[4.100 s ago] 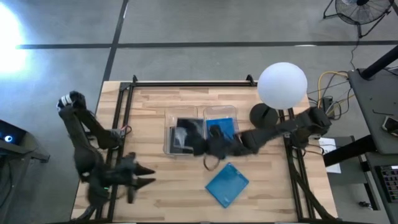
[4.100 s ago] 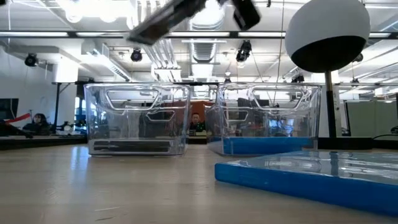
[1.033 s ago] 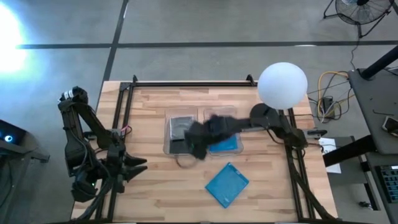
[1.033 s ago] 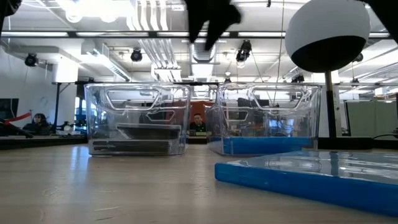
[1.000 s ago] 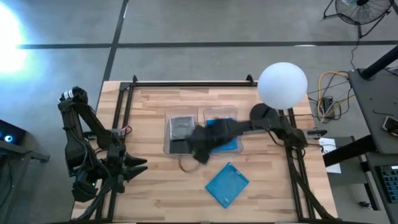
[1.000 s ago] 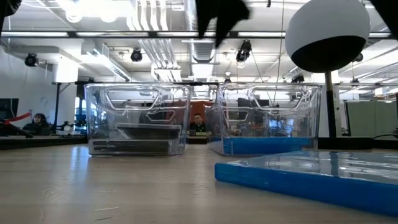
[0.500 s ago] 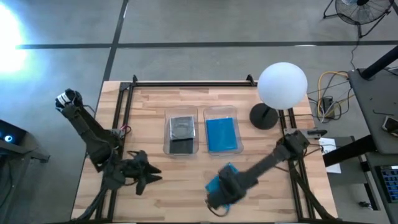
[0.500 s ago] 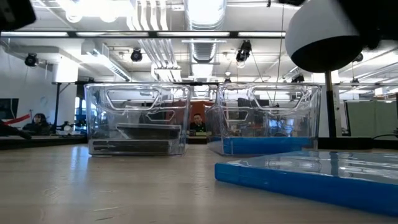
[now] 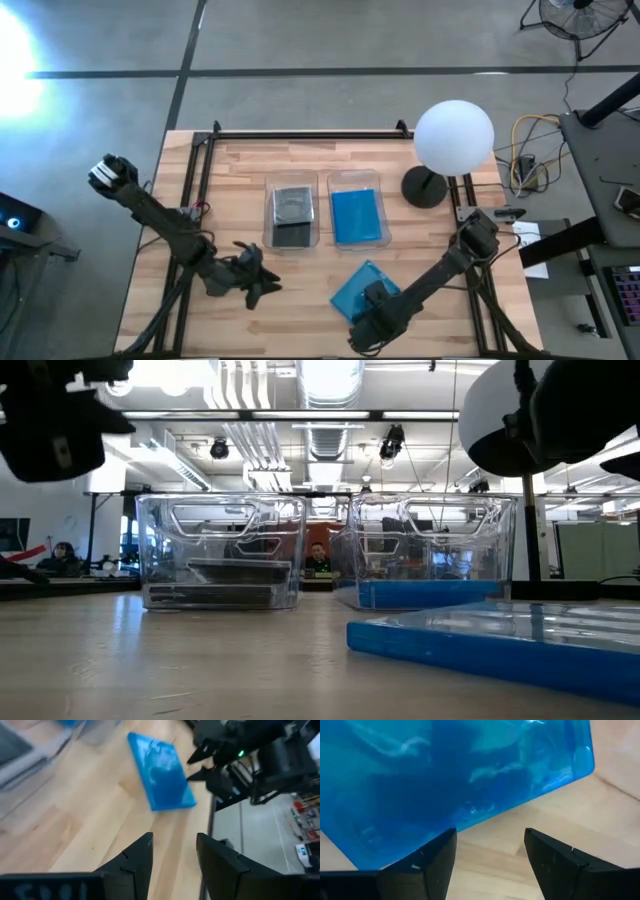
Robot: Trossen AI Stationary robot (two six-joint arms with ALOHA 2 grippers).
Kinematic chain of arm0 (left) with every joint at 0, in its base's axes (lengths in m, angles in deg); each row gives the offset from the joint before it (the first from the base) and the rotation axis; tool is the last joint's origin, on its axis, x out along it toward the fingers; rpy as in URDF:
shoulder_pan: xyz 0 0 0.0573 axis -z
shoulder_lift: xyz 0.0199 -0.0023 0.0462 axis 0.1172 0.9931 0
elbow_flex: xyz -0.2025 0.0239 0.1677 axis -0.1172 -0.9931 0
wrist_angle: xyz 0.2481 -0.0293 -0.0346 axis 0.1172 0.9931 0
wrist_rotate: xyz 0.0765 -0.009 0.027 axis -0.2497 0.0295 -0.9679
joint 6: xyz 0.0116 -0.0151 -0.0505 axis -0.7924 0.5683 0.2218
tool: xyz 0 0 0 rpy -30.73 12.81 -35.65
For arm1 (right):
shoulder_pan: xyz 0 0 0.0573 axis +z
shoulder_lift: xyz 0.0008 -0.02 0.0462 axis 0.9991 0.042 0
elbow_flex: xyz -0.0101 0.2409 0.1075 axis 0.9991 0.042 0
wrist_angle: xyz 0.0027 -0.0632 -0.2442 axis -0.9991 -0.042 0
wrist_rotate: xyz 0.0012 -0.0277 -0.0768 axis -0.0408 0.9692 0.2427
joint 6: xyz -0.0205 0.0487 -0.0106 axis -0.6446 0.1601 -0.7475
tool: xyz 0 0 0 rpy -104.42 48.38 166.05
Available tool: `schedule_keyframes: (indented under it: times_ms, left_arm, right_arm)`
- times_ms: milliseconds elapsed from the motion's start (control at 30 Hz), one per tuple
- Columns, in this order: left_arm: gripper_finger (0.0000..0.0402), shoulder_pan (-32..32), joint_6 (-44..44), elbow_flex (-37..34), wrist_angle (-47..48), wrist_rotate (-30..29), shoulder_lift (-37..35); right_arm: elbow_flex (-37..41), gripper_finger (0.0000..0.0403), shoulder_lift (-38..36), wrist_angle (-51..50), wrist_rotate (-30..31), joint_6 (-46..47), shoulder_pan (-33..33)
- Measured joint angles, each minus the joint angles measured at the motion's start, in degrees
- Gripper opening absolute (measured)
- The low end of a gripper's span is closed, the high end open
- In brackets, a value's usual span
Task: Pick & place jewel cases by type
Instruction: Put the blue cd case into the right transparent bin
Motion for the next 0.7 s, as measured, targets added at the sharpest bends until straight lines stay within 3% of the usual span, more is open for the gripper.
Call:
schedule_keyframes:
  times_ms: [167, 400, 567, 700]
  left_arm:
    - [0.0133, 0.0, 2.2, 1.0, -0.1, 0.1, 4.6]
    - [0.0133, -1.8, 5.8, 1.4, -0.1, -1.1, 10.2]
    - [0.0133, -4.3, 7.9, 1.4, -0.6, -1.5, 12.5]
    - [0.0133, -6.0, 7.7, 1.4, -1.0, -1.5, 13.4]
  right_arm:
    - [2.7, 0.0230, -0.5, -2.7, 1.8, -3.0, 0.0]
    - [2.9, 0.0228, -0.5, -1.0, 11.5, -20.4, -0.5]
    - [2.8, 0.0223, -0.4, 13.4, 12.3, -34.2, -1.7]
    - [2.9, 0.0223, -0.2, 27.5, 11.9, -38.0, -1.7]
